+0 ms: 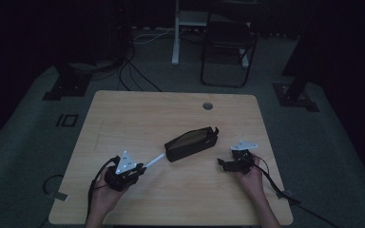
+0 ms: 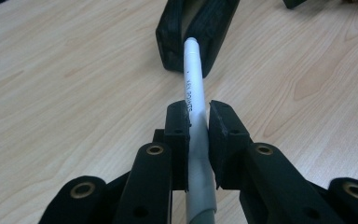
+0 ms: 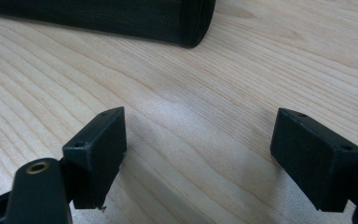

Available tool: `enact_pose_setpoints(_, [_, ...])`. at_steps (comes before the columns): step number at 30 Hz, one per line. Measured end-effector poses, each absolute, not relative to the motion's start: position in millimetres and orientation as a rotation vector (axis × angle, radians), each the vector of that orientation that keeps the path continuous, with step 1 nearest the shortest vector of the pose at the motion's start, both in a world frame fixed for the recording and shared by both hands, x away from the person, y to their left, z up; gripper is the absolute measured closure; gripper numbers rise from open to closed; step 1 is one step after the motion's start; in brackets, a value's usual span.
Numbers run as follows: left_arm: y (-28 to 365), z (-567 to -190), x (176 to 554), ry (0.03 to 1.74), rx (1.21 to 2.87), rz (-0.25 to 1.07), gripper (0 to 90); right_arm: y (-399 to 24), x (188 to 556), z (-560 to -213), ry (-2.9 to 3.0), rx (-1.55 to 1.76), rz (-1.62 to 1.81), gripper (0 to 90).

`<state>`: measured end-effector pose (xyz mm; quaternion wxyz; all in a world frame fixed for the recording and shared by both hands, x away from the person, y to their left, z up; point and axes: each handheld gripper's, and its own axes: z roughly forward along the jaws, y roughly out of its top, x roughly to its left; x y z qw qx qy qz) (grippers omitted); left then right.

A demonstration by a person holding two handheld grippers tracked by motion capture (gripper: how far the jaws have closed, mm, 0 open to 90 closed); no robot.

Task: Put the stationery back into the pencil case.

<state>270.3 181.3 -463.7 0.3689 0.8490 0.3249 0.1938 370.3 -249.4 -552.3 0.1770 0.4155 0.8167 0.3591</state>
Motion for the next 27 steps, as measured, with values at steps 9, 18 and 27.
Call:
enact_pose_setpoints(9, [183.2,-453.1,272.1,0.819,2.178,0.517,78.8,-249.4,370.3,-552.3,2.312,1.175,1.017,18.2])
enact_pose_setpoints(18, [183.0,-448.0,274.3,0.797,2.175,0.528,78.8,-249.3,370.3,-552.3,2.312,1.176,1.017,18.2])
enact_pose_setpoints(27, [181.2,-441.6,276.2,0.781,2.163,0.532,78.8,-249.4,370.3,-552.3,2.312,1.176,1.017,18.2])
